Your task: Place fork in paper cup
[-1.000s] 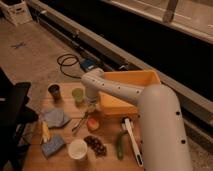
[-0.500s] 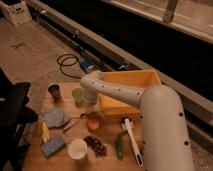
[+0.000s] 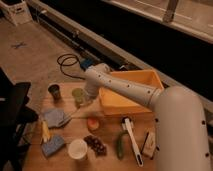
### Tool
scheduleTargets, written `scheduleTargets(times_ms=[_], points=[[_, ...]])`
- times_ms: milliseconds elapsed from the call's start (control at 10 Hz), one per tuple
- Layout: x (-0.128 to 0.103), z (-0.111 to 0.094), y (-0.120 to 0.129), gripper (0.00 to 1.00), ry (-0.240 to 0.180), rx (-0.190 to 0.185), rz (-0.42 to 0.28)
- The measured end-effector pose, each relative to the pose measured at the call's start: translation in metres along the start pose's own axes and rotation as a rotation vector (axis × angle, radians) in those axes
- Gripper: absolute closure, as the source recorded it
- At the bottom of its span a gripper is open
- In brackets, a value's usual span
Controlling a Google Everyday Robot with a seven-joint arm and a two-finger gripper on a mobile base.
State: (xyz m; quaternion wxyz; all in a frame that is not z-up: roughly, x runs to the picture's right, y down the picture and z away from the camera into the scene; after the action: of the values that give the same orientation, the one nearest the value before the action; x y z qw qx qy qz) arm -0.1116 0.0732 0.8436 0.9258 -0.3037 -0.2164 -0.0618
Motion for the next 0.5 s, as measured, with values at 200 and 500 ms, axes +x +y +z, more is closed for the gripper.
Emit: scheduleTargets(times_ms=[200,500], points=[[-0.007,-0.038,-0.009,1.0,-0.016,0.063,-0.041],[0.013,-0.078,0.007,1.0,-0.004,0.129,-0.085]])
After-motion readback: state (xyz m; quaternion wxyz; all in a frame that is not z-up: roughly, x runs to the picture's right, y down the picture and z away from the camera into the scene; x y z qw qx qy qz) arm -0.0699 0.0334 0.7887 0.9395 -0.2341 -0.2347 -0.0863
